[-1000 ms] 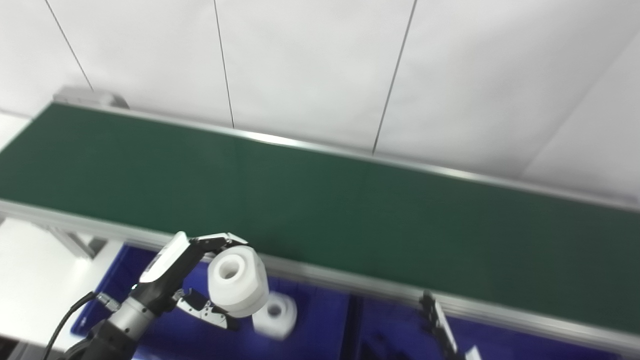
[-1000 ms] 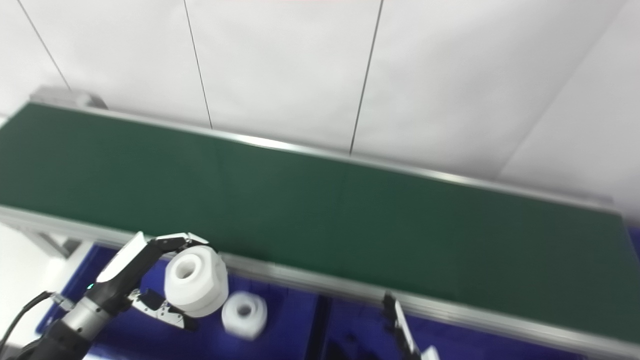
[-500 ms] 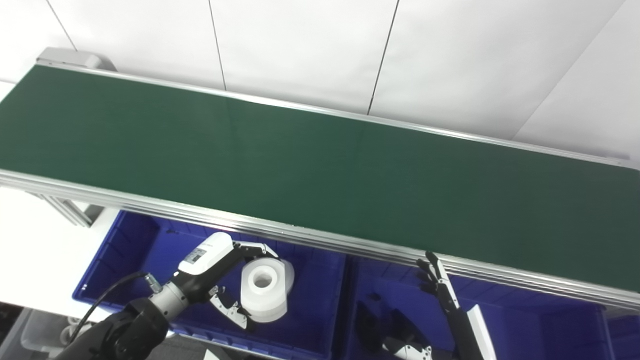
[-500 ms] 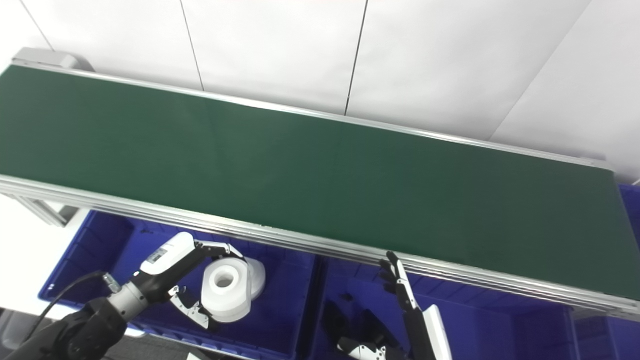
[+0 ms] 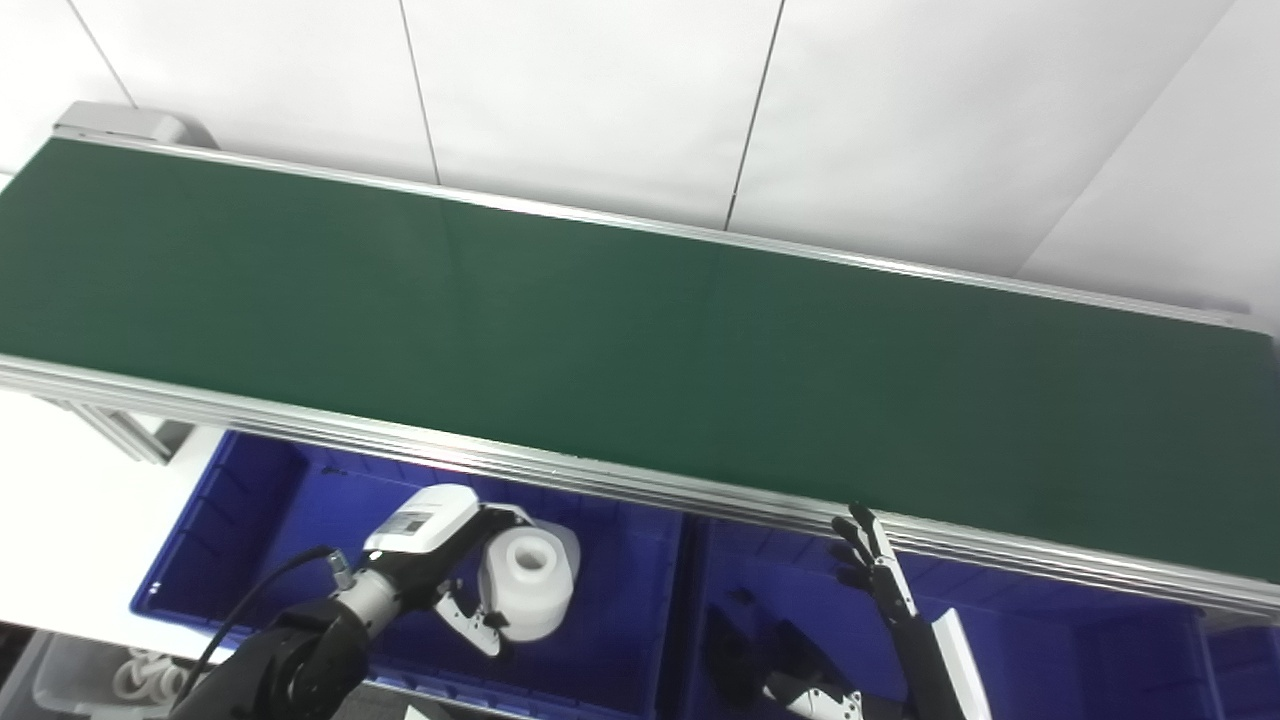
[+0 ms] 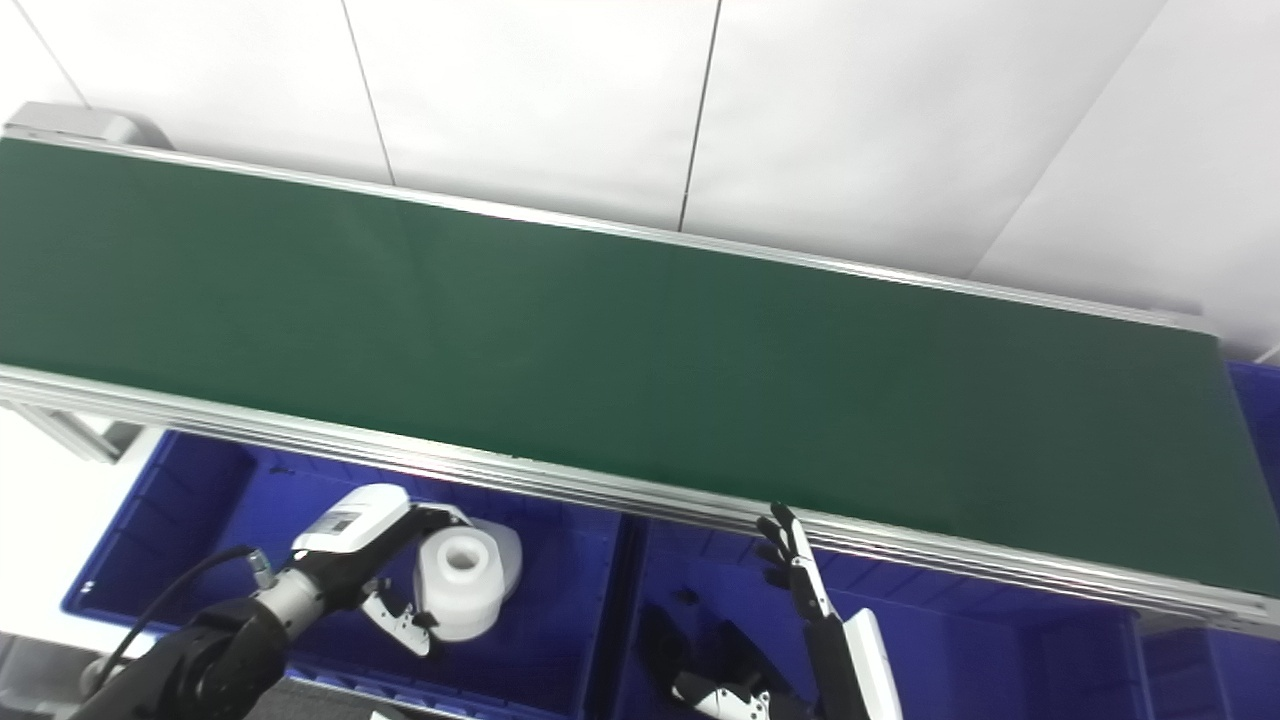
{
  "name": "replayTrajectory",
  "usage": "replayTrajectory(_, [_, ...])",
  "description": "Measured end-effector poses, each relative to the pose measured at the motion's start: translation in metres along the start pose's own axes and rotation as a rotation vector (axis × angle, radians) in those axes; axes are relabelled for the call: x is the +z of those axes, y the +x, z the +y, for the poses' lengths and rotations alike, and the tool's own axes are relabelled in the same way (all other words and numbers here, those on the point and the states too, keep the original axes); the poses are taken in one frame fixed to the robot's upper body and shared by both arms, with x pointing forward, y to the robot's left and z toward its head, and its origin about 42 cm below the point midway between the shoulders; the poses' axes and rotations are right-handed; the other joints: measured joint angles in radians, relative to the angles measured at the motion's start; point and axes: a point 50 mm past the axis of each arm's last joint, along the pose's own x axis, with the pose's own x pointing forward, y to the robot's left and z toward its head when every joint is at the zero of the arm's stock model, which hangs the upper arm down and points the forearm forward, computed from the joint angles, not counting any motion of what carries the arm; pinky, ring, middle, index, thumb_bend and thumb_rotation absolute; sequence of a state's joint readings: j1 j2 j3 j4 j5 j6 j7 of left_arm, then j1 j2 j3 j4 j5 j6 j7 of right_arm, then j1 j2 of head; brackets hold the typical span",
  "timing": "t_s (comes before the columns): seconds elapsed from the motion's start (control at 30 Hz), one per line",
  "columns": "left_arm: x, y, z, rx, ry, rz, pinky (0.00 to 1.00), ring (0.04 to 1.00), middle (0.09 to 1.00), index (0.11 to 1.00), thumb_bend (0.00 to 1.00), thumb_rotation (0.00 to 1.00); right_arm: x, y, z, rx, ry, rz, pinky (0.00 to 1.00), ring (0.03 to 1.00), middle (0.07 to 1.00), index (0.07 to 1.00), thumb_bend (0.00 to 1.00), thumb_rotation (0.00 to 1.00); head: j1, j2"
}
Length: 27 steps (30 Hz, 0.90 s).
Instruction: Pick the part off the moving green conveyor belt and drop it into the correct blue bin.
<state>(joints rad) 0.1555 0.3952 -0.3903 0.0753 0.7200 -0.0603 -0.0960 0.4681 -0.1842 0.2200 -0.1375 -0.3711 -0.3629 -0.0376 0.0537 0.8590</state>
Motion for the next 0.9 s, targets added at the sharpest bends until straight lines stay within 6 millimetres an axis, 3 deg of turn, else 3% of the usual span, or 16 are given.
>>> replayTrajectory(0.17, [0.004, -0.005, -0.003, -0.033, -0.006, 0.021, 0.95, 0.987, 1.0, 0.969, 1.0, 0.62, 0.0, 0.001, 0.001, 0.005, 0.006, -0.001, 0.83, 0.881, 0.933, 1.0, 0.78, 0.44, -0.011, 0.002])
replayTrajectory(0.23, [0.007, -0.009, -0.005, -0.04, -0.037, 0.015, 0.89, 0.96, 0.993, 0.961, 1.0, 0.57, 0.0, 0.001, 0.0, 0.003, 0.006, 0.0, 0.82, 0.878, 0.936, 1.0, 0.79, 0.45, -0.02, 0.0])
replayTrajectory(0.4, [0.025, -0.01, -0.017, -0.012, -0.299, -0.065, 0.83, 0.933, 0.969, 0.926, 0.99, 0.47, 0.001, 0.001, 0.0, 0.0, 0.007, 0.003, 0.81, 0.871, 0.94, 1.0, 0.79, 0.44, -0.029, -0.006])
replayTrajectory(0.5, [0.037, -0.012, -0.022, -0.001, -0.496, -0.183, 0.92, 0.975, 0.979, 0.935, 0.96, 0.44, 0.001, 0.001, 0.001, 0.001, 0.009, 0.004, 0.79, 0.872, 0.946, 1.0, 0.79, 0.44, -0.047, -0.012])
replayTrajectory(0.73, [0.048, -0.016, -0.029, -0.002, -0.774, -0.338, 0.99, 0.989, 0.967, 0.917, 0.97, 0.42, 0.0, 0.0, 0.002, 0.023, 0.006, 0.043, 0.8, 0.888, 0.973, 1.0, 0.8, 0.45, -0.089, -0.026])
replayTrajectory(0.9, [0.038, -0.017, -0.037, 0.031, -0.85, -0.382, 0.87, 0.916, 0.923, 0.879, 0.95, 0.35, -0.001, 0.0, 0.004, 0.033, 0.008, 0.08, 0.81, 0.894, 0.969, 1.0, 0.81, 0.43, -0.175, -0.049])
